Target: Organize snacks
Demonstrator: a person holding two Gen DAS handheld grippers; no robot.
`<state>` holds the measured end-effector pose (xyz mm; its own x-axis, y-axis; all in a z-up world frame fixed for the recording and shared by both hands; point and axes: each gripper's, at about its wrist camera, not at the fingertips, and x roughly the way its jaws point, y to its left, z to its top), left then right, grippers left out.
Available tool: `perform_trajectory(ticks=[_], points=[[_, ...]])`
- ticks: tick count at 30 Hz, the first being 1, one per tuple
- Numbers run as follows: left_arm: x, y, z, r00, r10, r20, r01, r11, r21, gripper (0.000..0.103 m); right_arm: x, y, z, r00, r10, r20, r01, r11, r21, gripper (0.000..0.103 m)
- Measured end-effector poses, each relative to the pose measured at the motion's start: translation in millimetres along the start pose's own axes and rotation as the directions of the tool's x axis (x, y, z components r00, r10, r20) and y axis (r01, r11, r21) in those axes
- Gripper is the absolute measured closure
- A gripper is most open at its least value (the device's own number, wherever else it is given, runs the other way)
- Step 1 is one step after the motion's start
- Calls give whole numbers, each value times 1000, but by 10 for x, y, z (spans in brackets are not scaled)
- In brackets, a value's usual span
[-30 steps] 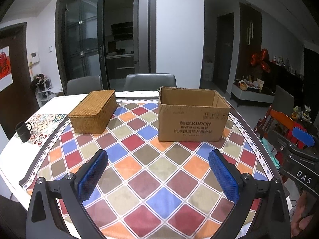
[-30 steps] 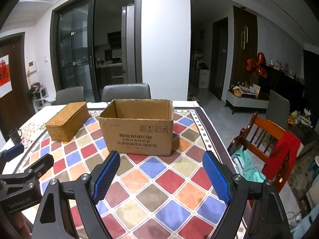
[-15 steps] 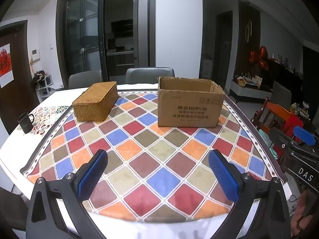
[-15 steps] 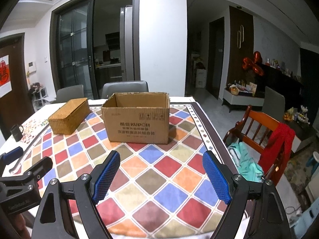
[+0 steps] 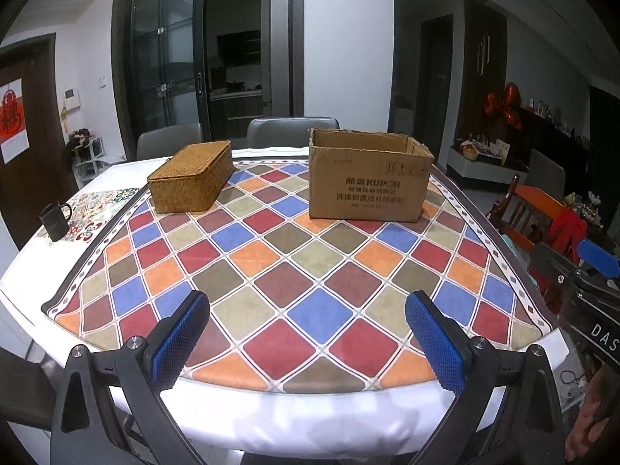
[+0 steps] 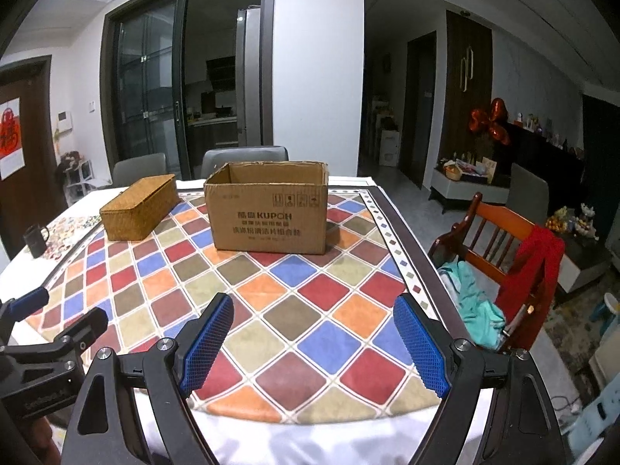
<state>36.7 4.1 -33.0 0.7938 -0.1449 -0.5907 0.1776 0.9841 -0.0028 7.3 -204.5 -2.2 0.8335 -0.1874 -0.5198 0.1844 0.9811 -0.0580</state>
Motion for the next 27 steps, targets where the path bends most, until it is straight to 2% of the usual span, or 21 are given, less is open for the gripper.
perform_trajectory(ticks=[27], points=[[-60,-22,-8,1000,3,11,-3,1000,3,0,-86,-16,-37,1000,-2,4,2,1000,8,18]])
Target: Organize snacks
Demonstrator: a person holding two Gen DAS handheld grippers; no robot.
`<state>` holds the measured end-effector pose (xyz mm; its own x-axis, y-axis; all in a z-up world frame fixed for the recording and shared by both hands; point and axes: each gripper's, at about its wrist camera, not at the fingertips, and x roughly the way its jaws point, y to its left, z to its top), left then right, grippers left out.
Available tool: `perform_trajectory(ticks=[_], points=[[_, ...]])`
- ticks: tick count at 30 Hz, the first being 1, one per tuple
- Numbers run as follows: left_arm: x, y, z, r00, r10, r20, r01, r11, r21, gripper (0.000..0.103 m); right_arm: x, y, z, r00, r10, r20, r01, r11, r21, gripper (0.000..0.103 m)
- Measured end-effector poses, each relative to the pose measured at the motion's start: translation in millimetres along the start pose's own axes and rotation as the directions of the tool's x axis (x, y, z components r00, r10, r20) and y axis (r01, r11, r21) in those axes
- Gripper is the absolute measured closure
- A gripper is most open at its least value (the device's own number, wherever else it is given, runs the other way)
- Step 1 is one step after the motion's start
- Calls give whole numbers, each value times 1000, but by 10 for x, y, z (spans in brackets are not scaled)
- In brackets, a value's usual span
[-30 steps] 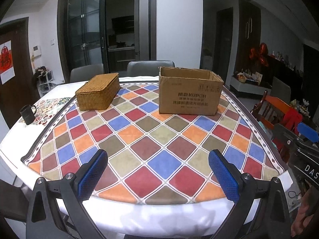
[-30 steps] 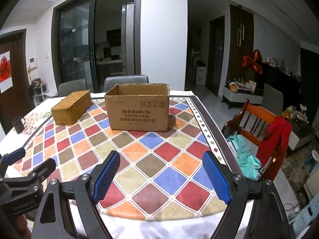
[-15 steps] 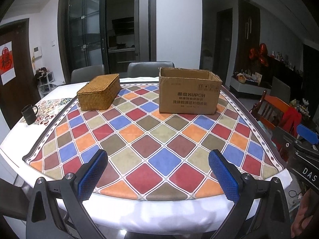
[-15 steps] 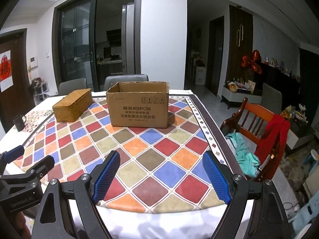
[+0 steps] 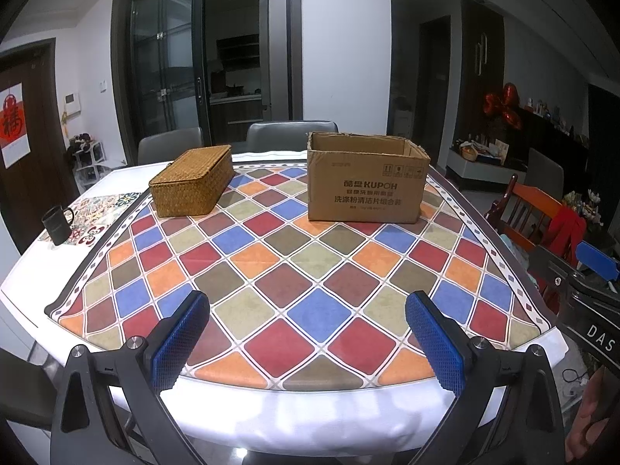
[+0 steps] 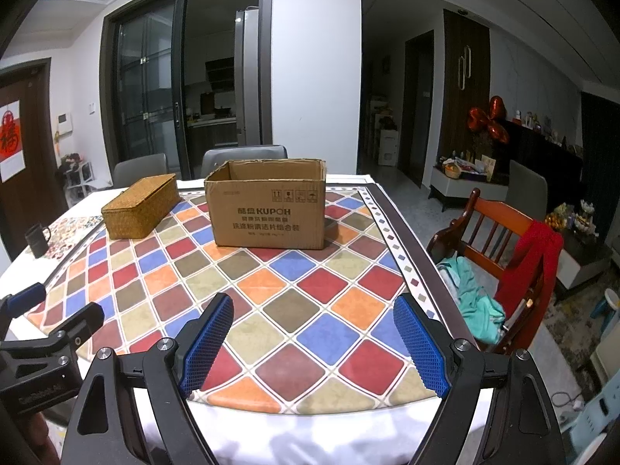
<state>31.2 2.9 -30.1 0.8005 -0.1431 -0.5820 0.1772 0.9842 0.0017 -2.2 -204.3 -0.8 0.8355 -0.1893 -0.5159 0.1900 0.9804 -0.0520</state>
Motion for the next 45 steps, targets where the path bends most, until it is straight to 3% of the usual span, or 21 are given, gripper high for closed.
perform_trajectory(ticks=[45], points=[[-60,8,53,1000,18,9,-18,1000,10,0,4,-17,-12,1000,1,2,-1,1000,4,18]])
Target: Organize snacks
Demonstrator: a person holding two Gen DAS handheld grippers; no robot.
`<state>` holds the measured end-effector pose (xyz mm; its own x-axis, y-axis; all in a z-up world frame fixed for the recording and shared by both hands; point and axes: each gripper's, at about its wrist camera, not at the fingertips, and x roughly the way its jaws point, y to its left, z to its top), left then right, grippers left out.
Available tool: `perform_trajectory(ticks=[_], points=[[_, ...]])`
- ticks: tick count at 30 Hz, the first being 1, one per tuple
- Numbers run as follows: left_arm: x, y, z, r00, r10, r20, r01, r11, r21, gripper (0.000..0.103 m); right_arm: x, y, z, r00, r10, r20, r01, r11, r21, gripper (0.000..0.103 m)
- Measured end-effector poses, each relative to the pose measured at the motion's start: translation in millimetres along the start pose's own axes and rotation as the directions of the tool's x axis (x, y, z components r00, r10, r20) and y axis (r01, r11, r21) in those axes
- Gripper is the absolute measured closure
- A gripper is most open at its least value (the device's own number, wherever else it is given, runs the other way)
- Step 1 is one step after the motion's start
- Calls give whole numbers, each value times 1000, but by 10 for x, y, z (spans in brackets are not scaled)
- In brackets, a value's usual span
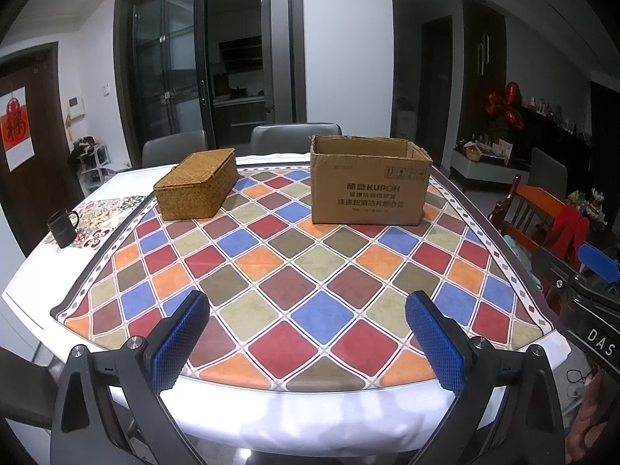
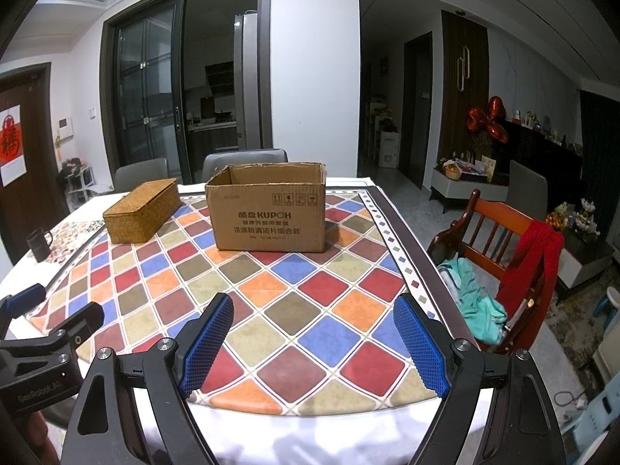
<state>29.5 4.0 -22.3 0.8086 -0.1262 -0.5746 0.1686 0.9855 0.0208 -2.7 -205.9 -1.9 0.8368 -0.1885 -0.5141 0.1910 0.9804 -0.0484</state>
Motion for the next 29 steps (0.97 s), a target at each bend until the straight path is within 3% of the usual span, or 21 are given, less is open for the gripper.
perform_trajectory(ticks=[29], points=[[7,-26,-5,1000,1,-1,-1,1000,3,0,14,-12,-22,1000,2,0,-2,1000,2,18]])
